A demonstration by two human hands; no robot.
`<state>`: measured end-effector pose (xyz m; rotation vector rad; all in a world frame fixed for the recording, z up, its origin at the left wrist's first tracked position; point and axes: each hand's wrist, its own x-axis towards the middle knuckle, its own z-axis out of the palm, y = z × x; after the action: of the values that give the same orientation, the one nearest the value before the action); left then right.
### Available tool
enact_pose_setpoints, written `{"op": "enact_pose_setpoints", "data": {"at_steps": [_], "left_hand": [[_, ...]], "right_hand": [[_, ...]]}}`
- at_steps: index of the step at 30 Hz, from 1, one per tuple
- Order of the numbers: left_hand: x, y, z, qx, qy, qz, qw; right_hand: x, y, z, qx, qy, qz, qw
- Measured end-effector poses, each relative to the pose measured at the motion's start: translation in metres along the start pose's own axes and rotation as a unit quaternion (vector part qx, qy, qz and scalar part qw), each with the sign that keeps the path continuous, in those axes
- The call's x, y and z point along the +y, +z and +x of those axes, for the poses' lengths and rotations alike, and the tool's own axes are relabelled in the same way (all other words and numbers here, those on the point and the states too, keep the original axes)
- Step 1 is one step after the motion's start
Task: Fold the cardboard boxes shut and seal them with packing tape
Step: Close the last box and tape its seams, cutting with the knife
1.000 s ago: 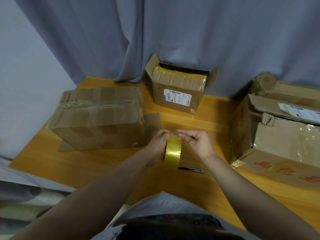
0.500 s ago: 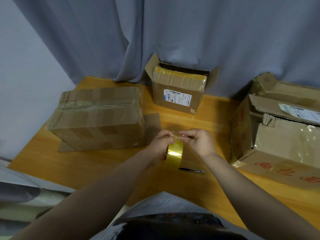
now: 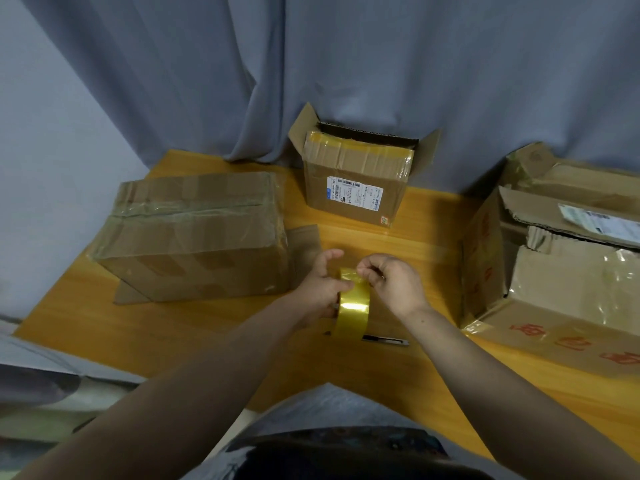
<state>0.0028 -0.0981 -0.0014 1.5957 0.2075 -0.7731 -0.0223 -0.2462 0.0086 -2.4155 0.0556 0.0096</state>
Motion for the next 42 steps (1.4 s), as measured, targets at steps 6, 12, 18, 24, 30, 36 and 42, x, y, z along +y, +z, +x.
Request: {"op": "enact_pose_setpoints", "data": {"at_steps": [6, 12, 18, 24, 30, 36, 42], "left_hand": [[0.000, 0.002, -0.001, 0.008, 0.075, 0.100, 0.992], [0.004, 0.009, 0.007, 0.020, 0.062, 0.098, 0.993], [0.003, 0.009, 0.010, 0.058, 0.054, 0.081, 0.994], [0.009, 0.018, 0.011, 0.055, 0.019, 0.028, 0.998], [0.024, 0.006, 0.010, 0.099, 0.050, 0.343, 0.933], [0.038, -0.018, -0.012, 0.205, 0.249, 0.396, 0.860], [0.057, -0.079, -0.020, 0.352, 0.279, 0.410, 0.794]], "right_hand": [[-0.002, -0.004, 0.002, -0.009, -0.005, -0.027, 1.000], [0.004, -0.004, 0.007, -0.023, 0.022, -0.010, 0.999], [0.003, -0.017, 0.013, 0.071, 0.212, 0.341, 0.913], [0.007, -0.012, -0.004, -0.206, 0.224, 0.263, 0.916], [0.019, -0.003, 0.010, -0.162, 0.195, 0.157, 0.954], [0.046, -0.007, 0.022, -0.172, 0.204, -0.202, 0.942], [-0.009, 0.010, 0.055, -0.061, 0.103, -0.118, 0.986]]}}
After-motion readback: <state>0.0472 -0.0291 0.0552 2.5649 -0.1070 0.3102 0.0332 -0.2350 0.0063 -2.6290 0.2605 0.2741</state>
